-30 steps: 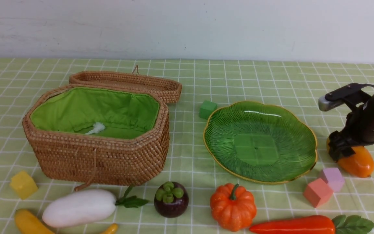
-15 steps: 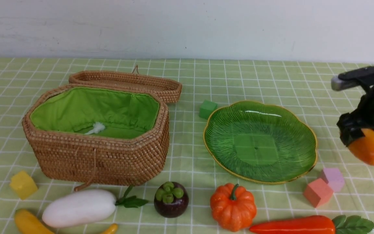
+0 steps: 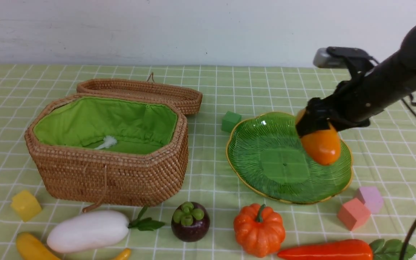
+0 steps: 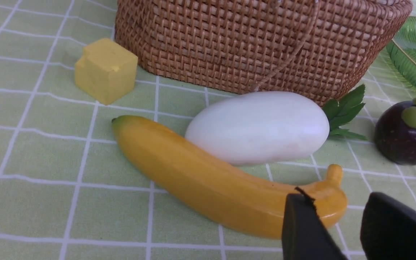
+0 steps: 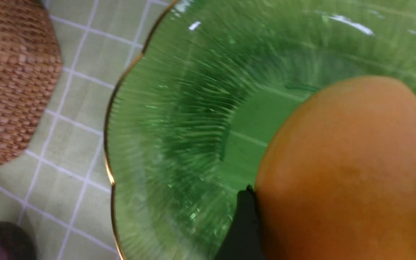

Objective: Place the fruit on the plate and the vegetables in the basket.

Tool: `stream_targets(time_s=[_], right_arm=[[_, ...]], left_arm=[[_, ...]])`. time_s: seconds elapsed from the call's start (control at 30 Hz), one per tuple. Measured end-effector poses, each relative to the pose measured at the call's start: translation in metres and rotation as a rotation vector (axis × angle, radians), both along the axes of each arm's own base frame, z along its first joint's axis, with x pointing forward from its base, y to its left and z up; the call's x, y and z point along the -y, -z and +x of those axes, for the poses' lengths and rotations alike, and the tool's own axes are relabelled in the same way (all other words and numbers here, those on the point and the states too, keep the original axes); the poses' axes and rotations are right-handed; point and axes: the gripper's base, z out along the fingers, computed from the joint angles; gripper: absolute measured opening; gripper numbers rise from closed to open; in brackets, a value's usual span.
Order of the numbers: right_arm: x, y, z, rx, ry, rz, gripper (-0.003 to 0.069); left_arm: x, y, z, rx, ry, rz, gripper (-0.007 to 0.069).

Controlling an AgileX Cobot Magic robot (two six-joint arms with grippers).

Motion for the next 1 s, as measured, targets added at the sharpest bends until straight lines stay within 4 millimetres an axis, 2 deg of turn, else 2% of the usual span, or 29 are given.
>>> stream_targets(time_s=[0.07,0.1,0.13,0.17,0.23,0.37,0.47,0.57,0.77,0.97,1.0], right_arm=[[-0.006,0.009,0.004,0.006,0.000,-0.003,0.0581],[-0.011,0.022,0.009,-0.001,-0.005,-0.014,0.0581],[-0.011,0.022,0.009,0.002,-0.003,-0.014,0.0581],[-0.012,0.033,0.013,-0.011,0.008,-0.029,0.0581],[-0.011,0.041,0.014,-0.029,0.024,-0.043,0.0581],[-0.006,0.045,0.015,-0.043,0.068,-0.085,0.0581],[-0.003,0.043,0.014,-0.057,0.095,-0.116,0.0636],[0.001,0.032,0.009,-0.053,0.085,-0.154,0.0678],[0.004,0.004,0.000,-0.001,0.076,-0.175,0.0649],[0.004,-0.043,-0.025,0.061,0.004,-0.163,0.0589],[-0.001,-0.057,-0.038,0.075,-0.070,-0.162,0.0585]], left_arm=[[0.000,0.000,0.000,0.000,0.000,0.000,0.0239],[0.000,0.000,0.000,0.000,0.000,0.000,0.0239],[0.000,0.000,0.000,0.000,0.000,0.000,0.0239],[0.000,0.000,0.000,0.000,0.000,0.000,0.0239],[0.000,0.000,0.000,0.000,0.000,-0.001,0.0239],[0.000,0.000,0.000,0.000,0.000,-0.001,0.0239],[0.000,0.000,0.000,0.000,0.000,-0.001,0.0239],[0.000,0.000,0.000,0.000,0.000,-0.001,0.0239],[0.000,0.000,0.000,0.000,0.000,-0.001,0.0239],[0.000,0.000,0.000,0.000,0.000,-0.001,0.0239],[0.000,0.000,0.000,0.000,0.000,-0.001,0.0239]])
